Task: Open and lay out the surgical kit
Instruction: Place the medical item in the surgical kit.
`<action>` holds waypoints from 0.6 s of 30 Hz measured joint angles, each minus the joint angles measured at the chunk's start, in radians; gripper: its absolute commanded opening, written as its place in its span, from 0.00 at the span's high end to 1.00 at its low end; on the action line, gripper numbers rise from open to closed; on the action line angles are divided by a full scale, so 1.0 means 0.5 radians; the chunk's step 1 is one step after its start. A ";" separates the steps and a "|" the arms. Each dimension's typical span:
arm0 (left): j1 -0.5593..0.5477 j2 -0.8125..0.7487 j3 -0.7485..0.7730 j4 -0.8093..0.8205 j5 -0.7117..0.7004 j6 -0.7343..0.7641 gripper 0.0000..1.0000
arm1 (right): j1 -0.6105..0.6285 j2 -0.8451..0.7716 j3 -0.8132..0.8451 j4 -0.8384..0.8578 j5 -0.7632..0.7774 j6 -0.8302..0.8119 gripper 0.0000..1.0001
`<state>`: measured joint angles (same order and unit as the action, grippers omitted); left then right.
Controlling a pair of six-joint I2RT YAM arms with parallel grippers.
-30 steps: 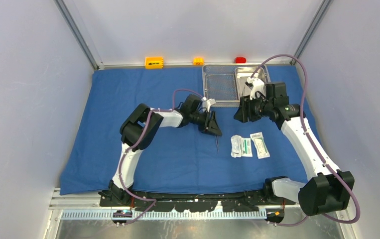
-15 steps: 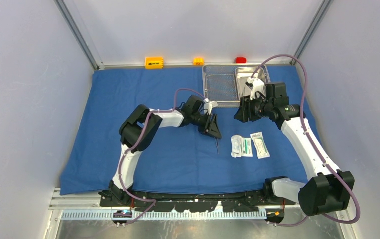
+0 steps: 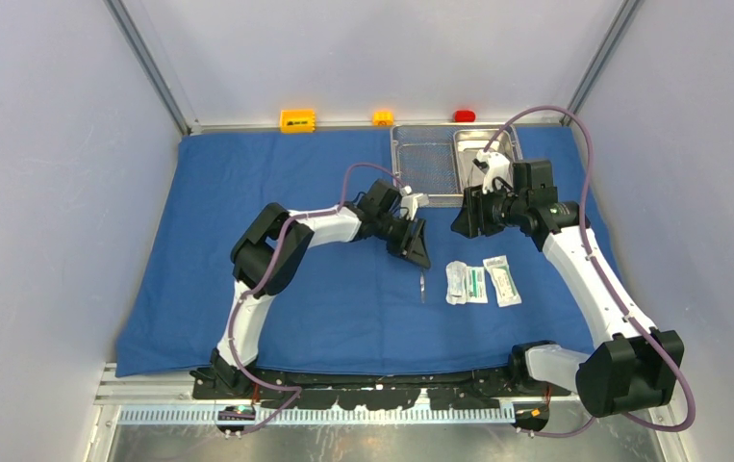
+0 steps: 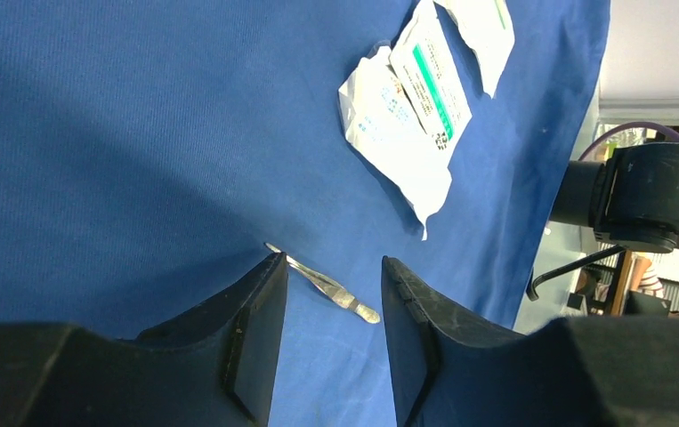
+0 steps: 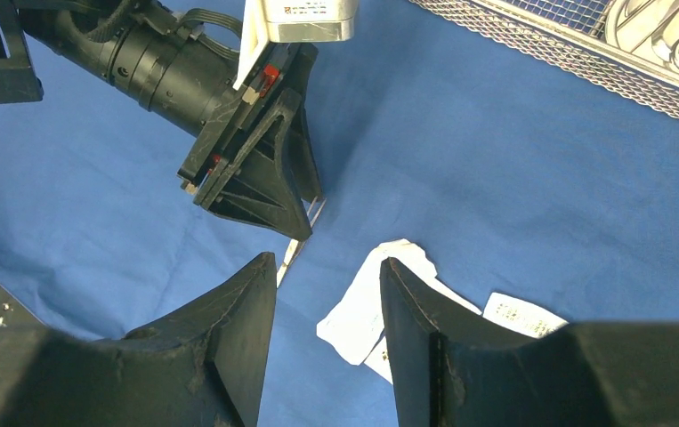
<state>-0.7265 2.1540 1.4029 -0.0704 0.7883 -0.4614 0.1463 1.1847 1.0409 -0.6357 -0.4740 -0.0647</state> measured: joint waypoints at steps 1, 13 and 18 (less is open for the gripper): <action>0.000 0.000 0.009 -0.014 -0.008 0.008 0.55 | 0.001 0.000 -0.001 0.000 0.000 0.000 0.49; 0.000 0.000 0.017 -0.112 -0.072 0.096 0.59 | 0.001 0.000 -0.018 0.007 0.001 0.000 0.49; -0.005 -0.006 0.017 -0.129 -0.098 0.105 0.59 | 0.001 0.000 -0.026 0.013 0.001 0.000 0.50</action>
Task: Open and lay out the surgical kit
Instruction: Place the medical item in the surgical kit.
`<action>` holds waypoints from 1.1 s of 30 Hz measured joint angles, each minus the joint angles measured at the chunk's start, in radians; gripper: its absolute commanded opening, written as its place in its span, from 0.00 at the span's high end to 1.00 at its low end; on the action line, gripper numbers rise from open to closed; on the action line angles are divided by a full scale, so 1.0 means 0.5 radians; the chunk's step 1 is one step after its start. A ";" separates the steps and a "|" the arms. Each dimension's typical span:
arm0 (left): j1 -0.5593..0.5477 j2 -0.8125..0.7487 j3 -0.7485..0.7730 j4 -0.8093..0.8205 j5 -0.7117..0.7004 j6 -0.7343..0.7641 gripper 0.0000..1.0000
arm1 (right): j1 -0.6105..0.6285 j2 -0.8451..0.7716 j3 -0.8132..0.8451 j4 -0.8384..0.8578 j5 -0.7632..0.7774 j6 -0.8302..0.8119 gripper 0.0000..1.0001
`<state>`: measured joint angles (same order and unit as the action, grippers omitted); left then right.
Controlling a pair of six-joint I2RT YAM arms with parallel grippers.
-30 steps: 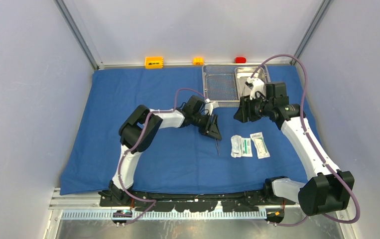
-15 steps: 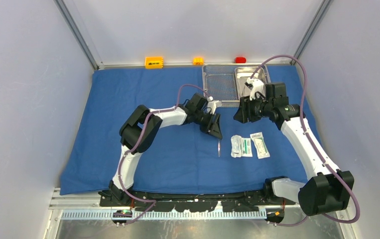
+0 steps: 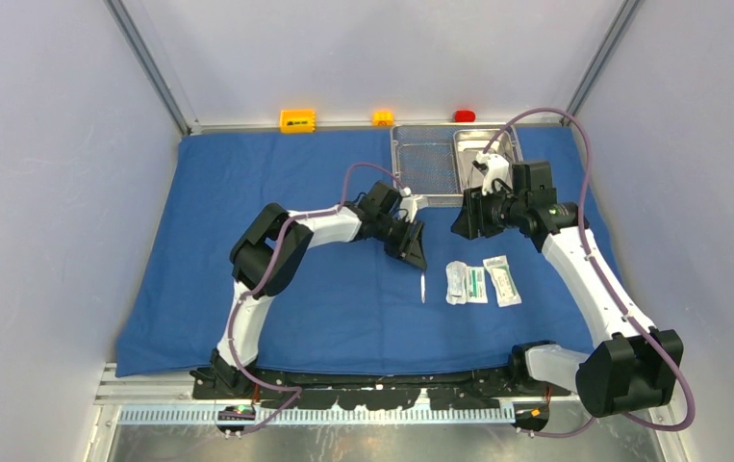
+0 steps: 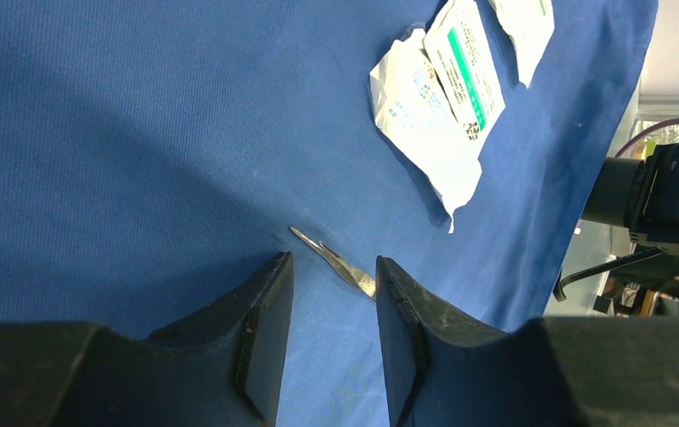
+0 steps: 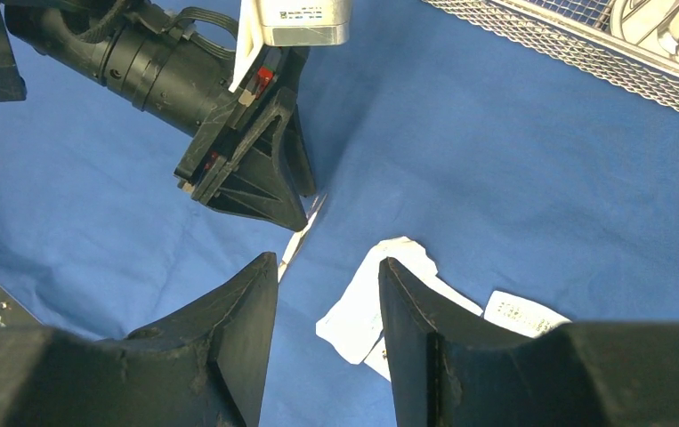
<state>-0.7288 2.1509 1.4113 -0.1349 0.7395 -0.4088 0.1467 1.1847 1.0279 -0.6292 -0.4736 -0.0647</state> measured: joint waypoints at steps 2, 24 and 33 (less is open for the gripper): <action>-0.007 -0.013 0.000 -0.018 -0.027 0.012 0.59 | -0.001 0.000 -0.005 0.001 0.000 -0.001 0.50; -0.033 -0.027 0.121 -0.086 -0.085 0.063 0.68 | -0.010 0.000 -0.020 0.016 0.000 -0.001 0.51; -0.033 -0.006 0.152 -0.127 -0.085 0.097 0.69 | -0.010 0.000 -0.026 0.017 0.000 -0.001 0.52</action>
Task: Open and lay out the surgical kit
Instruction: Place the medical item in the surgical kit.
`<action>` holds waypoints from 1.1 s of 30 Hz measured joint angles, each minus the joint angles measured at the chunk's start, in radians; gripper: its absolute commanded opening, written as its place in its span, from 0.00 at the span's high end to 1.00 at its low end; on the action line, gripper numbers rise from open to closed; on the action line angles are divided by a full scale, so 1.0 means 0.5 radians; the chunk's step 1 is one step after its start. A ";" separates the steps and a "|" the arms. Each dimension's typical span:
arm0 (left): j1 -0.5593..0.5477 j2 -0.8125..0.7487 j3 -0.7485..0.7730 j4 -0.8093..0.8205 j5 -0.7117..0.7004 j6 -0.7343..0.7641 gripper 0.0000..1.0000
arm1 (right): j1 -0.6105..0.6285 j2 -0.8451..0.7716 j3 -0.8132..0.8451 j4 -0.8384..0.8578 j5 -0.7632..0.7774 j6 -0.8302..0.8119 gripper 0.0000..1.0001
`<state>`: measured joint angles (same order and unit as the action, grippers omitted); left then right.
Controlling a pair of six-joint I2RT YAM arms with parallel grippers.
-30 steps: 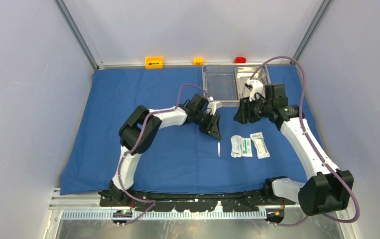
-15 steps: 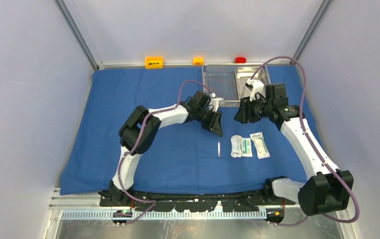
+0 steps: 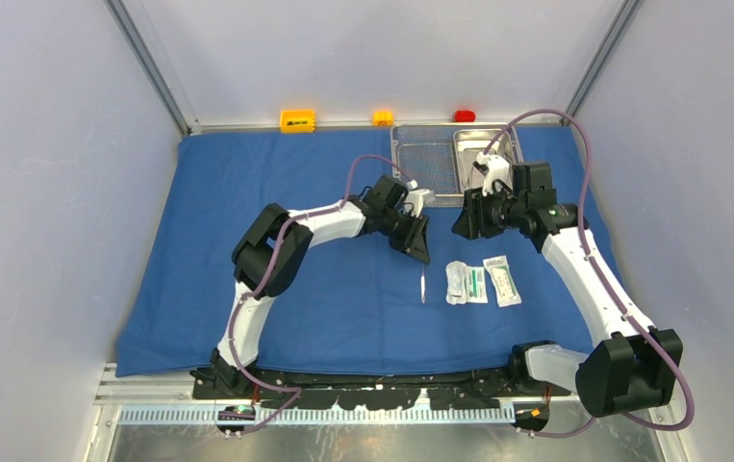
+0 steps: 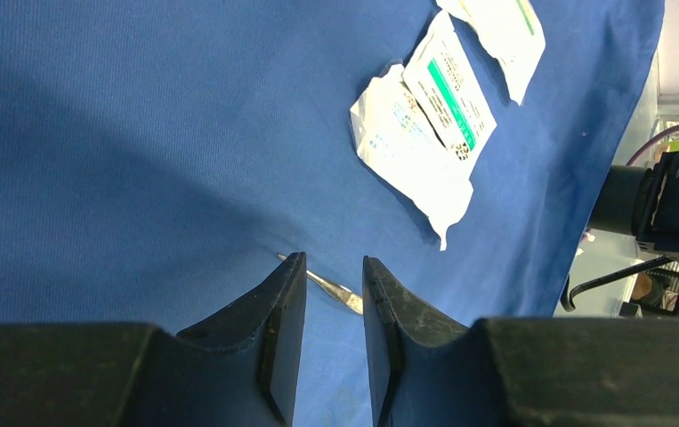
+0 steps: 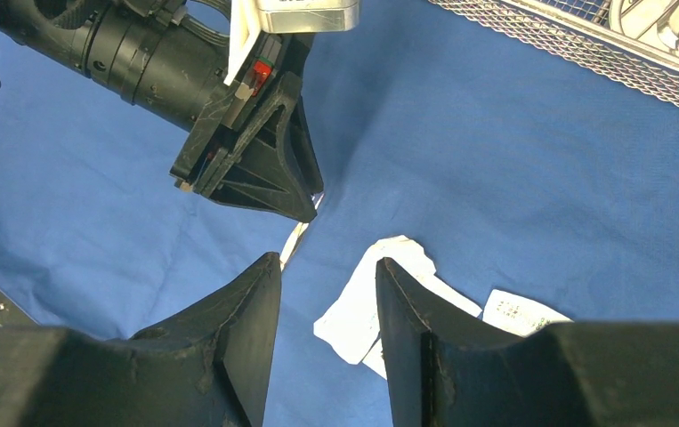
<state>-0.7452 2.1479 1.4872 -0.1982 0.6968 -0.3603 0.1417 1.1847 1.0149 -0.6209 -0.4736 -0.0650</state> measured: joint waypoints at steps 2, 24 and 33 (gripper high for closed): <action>0.000 0.014 0.015 -0.004 0.000 0.005 0.69 | 0.000 0.000 0.000 0.000 0.000 0.000 0.52; 0.000 0.030 0.018 -0.064 -0.011 0.063 0.72 | -0.004 0.000 -0.011 0.000 0.000 0.000 0.52; 0.000 0.084 0.074 -0.116 -0.046 0.062 0.78 | -0.013 -0.002 -0.034 0.002 0.000 0.001 0.53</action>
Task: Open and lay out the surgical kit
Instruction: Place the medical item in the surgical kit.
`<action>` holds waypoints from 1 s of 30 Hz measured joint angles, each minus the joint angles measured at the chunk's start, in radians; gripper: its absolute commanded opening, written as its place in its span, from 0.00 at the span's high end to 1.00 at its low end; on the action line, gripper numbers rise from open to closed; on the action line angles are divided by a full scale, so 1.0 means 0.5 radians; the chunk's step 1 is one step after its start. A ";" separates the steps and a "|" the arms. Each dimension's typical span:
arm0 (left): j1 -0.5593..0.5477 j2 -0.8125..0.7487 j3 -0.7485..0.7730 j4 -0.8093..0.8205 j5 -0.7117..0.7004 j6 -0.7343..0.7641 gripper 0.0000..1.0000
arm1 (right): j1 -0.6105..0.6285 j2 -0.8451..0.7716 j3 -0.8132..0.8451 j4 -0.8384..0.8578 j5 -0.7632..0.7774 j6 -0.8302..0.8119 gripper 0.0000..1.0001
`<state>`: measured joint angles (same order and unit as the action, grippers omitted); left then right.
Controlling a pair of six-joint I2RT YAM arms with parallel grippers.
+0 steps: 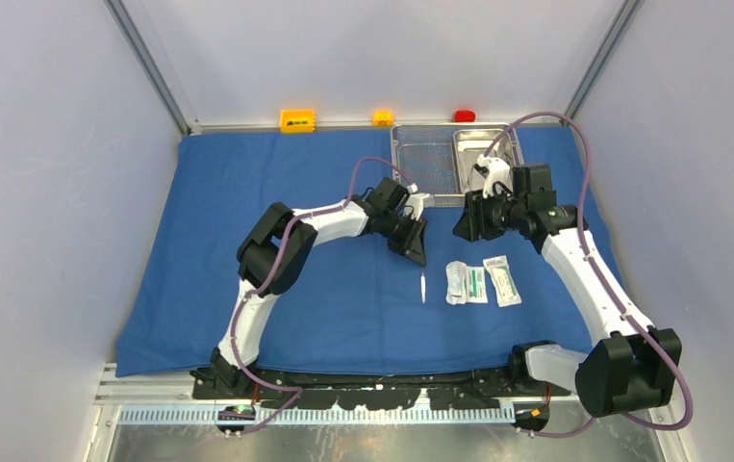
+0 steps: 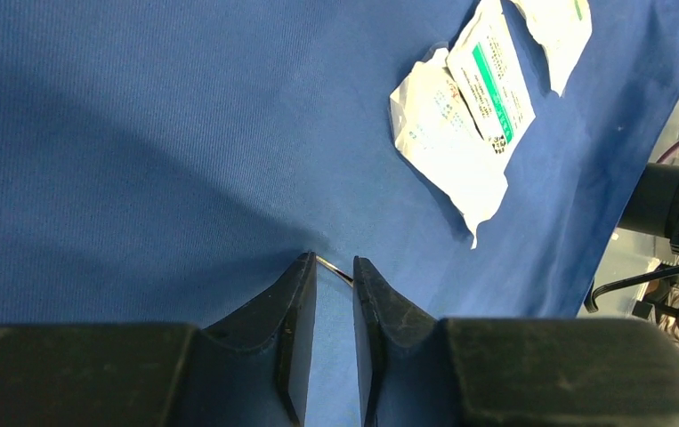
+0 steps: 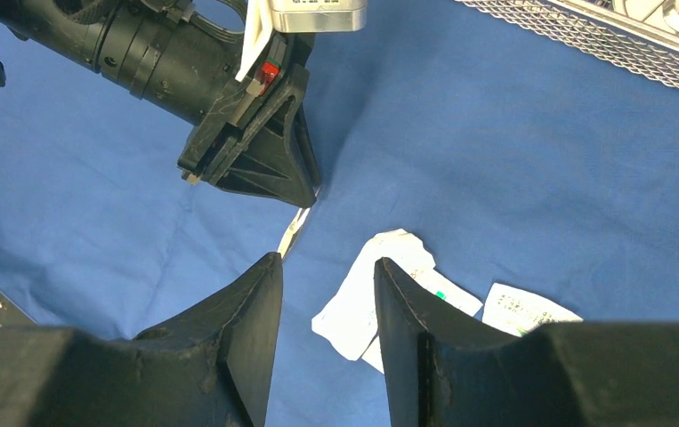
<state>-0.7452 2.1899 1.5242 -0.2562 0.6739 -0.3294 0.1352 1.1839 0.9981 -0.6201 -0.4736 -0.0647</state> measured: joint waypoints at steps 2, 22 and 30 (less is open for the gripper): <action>0.000 0.004 0.002 -0.011 -0.001 -0.001 0.81 | -0.002 0.000 -0.001 0.001 0.000 -0.001 0.53; 0.068 -0.027 -0.269 0.451 0.394 -0.283 1.00 | -0.009 -0.052 -0.030 0.020 -0.001 -0.001 0.53; 0.099 -0.027 -0.346 0.608 0.409 -0.375 1.00 | -0.011 -0.052 -0.030 0.027 -0.001 -0.001 0.53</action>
<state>-0.6956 2.1761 1.3510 0.0479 0.8783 -0.5167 0.1295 1.1580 0.9833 -0.6064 -0.4740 -0.0650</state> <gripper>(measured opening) 0.010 0.471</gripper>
